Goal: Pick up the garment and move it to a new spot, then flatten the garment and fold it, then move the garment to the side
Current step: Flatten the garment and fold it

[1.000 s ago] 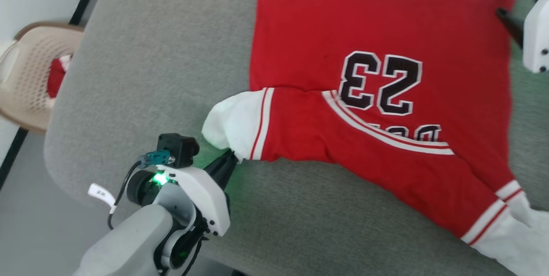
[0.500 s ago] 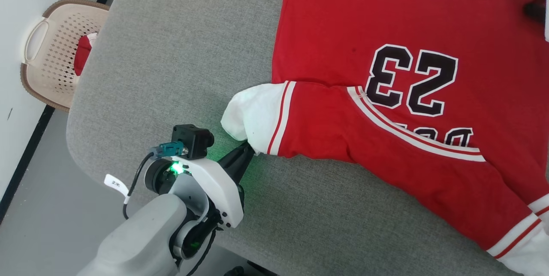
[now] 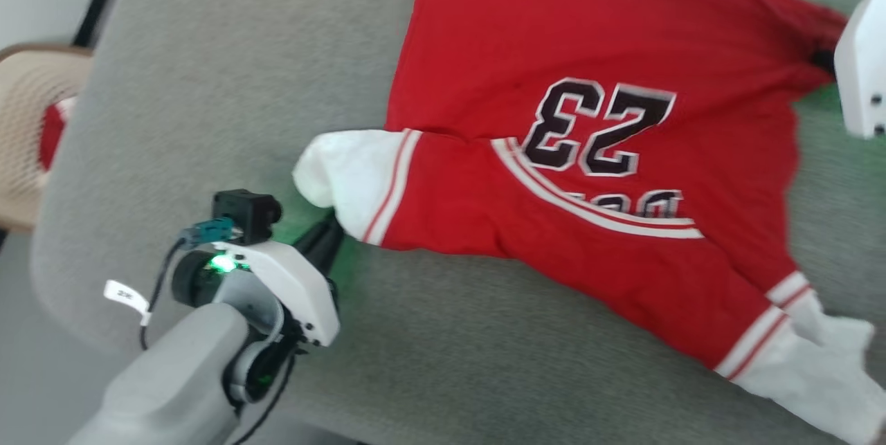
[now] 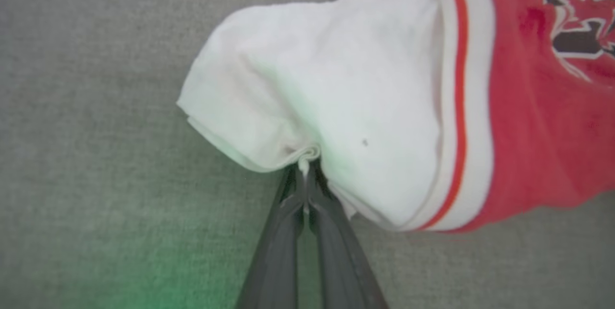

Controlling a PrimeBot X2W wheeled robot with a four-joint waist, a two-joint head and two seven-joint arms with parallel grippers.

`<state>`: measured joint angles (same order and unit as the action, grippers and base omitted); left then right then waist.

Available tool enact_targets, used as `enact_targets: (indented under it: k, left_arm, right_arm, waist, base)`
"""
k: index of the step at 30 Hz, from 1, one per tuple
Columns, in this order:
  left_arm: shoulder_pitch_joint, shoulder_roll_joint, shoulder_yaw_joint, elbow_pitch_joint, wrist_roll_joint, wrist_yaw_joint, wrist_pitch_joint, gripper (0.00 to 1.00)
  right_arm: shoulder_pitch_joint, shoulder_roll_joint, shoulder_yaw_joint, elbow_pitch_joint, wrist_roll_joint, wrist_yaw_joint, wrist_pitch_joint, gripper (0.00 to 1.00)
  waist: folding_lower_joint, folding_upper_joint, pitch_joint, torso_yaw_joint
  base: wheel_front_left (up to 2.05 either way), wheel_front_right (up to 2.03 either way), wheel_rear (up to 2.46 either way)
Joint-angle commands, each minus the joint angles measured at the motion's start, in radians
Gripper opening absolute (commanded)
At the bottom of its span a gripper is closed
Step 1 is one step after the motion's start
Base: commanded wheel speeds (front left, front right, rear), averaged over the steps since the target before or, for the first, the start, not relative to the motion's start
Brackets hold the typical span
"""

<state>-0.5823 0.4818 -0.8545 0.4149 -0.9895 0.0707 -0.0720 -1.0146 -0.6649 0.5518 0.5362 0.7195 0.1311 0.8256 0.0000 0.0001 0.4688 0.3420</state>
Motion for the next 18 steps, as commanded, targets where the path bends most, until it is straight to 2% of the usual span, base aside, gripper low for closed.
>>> enact_targets:
  k: [1, 9, 15, 18]
  left_arm:
    - [-0.007, 0.001, 0.000, 0.011, 0.002, 0.015, 0.007, 0.00]
    - [0.024, 0.088, 0.020, -0.071, -0.003, 0.051, 0.029, 0.00]
    - [0.042, 0.153, 0.034, -0.133, -0.007, 0.074, 0.046, 0.00]
    - [0.055, 0.171, 0.036, -0.157, -0.011, 0.081, 0.055, 0.00]
  right_arm:
    - [0.045, -0.014, 0.011, -0.011, 0.016, -0.001, 0.000, 0.00]
    - [0.272, -0.062, -0.024, -0.259, 0.112, 0.000, -0.008, 0.00]
    - [0.497, -0.070, -0.119, -0.435, 0.131, 0.000, 0.022, 0.00]
    - [0.624, -0.044, -0.189, -0.509, 0.124, 0.000, 0.038, 0.00]
  waist:
    - [0.0000, -0.0001, -0.028, -0.048]
    - [0.0000, -0.0001, -0.082, -0.174]
    - [0.0000, -0.0001, -0.103, -0.248]
    - [0.0000, -0.0001, -0.110, -0.271]
  base:
    - [0.00, 0.00, 0.00]
    - [0.00, 0.00, 0.00]
    - [0.00, 0.00, 0.00]
    - [0.00, 0.00, 0.00]
